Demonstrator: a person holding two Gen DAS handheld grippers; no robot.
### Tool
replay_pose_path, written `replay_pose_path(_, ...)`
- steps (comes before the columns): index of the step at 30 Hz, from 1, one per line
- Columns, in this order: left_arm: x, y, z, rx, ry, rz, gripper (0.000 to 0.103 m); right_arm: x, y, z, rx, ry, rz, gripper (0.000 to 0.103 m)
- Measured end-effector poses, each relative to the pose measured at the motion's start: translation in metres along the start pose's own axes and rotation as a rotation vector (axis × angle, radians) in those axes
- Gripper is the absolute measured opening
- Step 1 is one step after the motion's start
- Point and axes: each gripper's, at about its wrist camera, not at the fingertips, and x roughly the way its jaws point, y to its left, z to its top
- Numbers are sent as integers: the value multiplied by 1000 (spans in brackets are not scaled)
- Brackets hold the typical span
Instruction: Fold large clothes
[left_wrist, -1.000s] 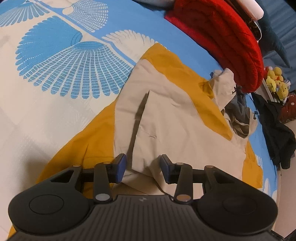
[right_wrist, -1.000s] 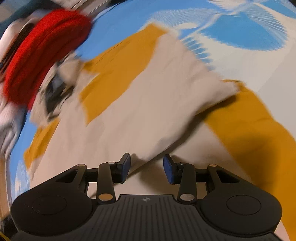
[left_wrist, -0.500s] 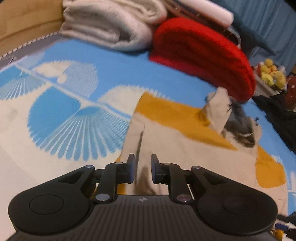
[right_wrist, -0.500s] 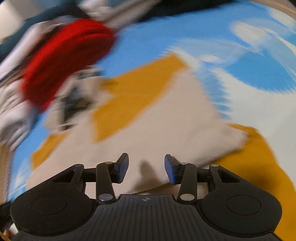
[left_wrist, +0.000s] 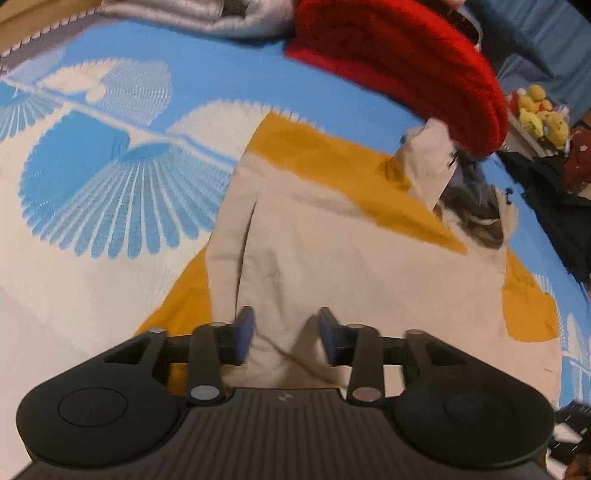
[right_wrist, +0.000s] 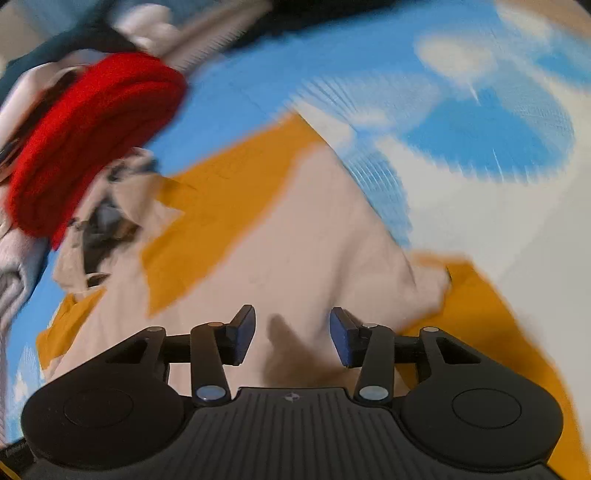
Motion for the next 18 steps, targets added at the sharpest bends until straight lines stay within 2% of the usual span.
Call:
replay_pose_path(2,-3,5,-2,-37,27,51,44,14,-16,1,89,83,-47,40)
replay_pose_path(4,-19,1,2,-2,-38,102,44,6,-17,1,96,63,-54,42)
replay_pose_path(6,-39,-7,6,44,-117,122,47,-12,-3,2,31,3,-55,43)
replay_pose_path(9,-72,-12,12,45,-187,87,47,-47,18,2,-71,-115,-6,43)
replay_pose_path(12,-103,-20,14,100,-253,69,49,-84,38,-2,-203,-235,34,43)
replay_pose_path(18,-160,-32,3,209,-375,48,51,-146,56,-1,-374,-383,158,45)
